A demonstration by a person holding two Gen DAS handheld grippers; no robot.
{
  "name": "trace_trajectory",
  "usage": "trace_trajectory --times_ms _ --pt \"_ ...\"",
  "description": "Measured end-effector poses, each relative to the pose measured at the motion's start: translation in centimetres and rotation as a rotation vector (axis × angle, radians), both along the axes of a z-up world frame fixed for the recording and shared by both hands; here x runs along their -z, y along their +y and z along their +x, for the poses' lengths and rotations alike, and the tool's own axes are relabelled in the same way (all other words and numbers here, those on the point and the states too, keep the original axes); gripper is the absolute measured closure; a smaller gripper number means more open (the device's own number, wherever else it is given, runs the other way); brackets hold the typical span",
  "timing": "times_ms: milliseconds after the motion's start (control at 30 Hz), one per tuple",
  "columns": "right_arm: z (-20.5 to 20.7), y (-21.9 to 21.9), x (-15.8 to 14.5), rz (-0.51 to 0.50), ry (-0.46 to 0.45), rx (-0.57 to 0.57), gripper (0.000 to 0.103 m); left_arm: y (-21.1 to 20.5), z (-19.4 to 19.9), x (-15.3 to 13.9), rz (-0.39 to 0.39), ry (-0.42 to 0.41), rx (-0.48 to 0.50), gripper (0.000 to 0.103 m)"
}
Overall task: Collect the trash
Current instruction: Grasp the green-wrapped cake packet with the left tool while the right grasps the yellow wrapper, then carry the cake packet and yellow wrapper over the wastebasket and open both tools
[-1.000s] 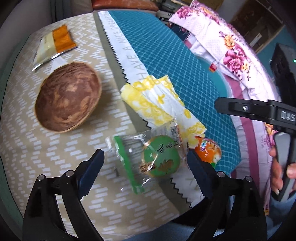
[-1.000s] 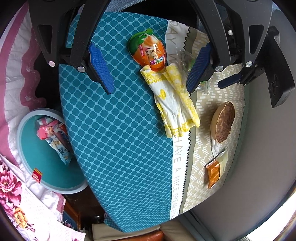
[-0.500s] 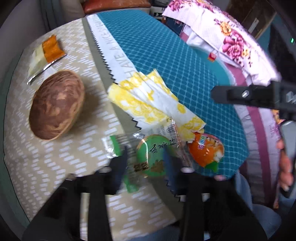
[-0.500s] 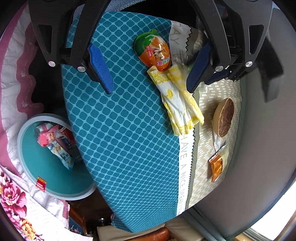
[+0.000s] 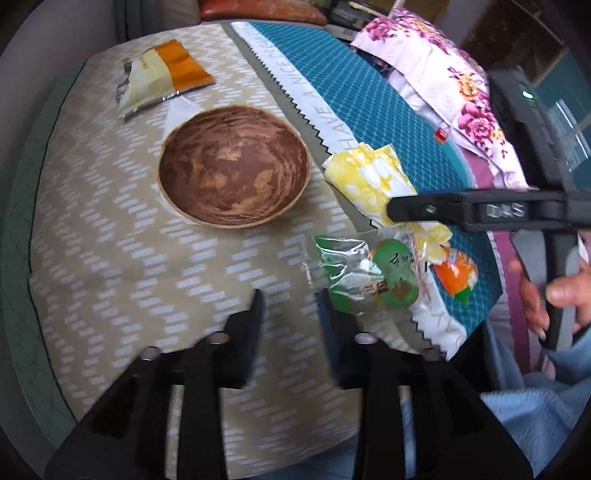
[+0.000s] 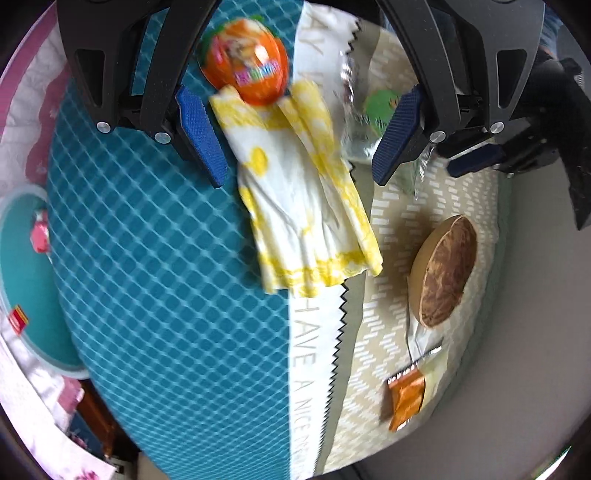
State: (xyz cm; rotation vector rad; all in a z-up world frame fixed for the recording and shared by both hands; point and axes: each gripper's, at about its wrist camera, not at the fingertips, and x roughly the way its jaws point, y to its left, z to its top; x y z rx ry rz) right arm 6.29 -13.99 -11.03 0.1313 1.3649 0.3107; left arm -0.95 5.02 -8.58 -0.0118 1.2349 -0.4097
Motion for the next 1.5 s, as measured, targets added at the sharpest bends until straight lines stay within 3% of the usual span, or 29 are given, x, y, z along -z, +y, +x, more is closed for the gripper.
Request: trace_trajectory --times_ms 33,67,100,133,167,433,567,767,833,933,1000,1033,1100,1267,1500 --pt "0.1 0.6 0.0 -0.016 -0.010 -0.018 0.033 0.0 -0.2 -0.3 0.011 -0.023 0.029 0.038" --pt "0.1 1.0 -0.2 -0.050 -0.031 -0.032 0.045 0.0 -0.3 -0.6 0.019 -0.044 0.049 0.028" --pt "0.2 1.2 -0.1 -0.044 -0.031 -0.046 0.069 -0.1 -0.5 -1.1 0.029 -0.076 0.079 0.026" --pt "0.3 1.1 0.1 -0.026 -0.009 -0.037 0.086 -0.4 -0.7 -1.4 0.034 -0.098 0.109 0.024" --pt "0.3 0.9 0.1 -0.017 -0.008 -0.027 0.096 -1.0 -0.7 -1.9 0.035 -0.115 0.163 0.023" --pt "-0.8 -4.4 -3.8 0.064 -0.089 0.109 0.096 -6.8 -0.5 -1.9 0.109 -0.139 0.562 0.015" --pt "-2.2 -7.3 -5.6 0.097 -0.115 0.171 0.096 -8.8 -0.3 -0.5 0.207 -0.123 0.736 0.014" --pt "-3.1 -9.8 -5.8 0.135 -0.100 0.253 0.096 -10.7 0.1 1.5 0.292 -0.086 0.866 0.014" --pt "-3.3 -10.5 -5.7 0.144 -0.096 0.272 0.096 -11.1 0.1 2.3 0.312 -0.071 0.872 0.014" --pt "-3.1 -10.9 -5.4 0.156 -0.094 0.282 0.096 -11.0 0.4 2.7 0.257 -0.045 0.819 0.015" --pt "-3.2 -11.1 -5.2 0.161 -0.096 0.282 0.096 -10.6 0.6 2.5 0.241 -0.054 0.758 0.024" --pt "-3.1 -11.3 -5.2 0.168 -0.100 0.284 0.096 -10.3 0.8 2.3 0.240 -0.063 0.721 0.036" --pt "-3.2 -11.4 -5.1 0.175 -0.106 0.289 0.096 -9.3 1.6 1.7 0.184 -0.042 0.629 0.036" --pt "-2.6 -12.0 -4.8 0.198 -0.110 0.298 0.096 -7.9 2.3 0.6 0.147 -0.040 0.454 0.038" --pt "-2.1 -13.4 -5.0 0.219 -0.136 0.318 0.096 -9.2 3.7 -1.5 0.115 -0.043 0.332 0.038"
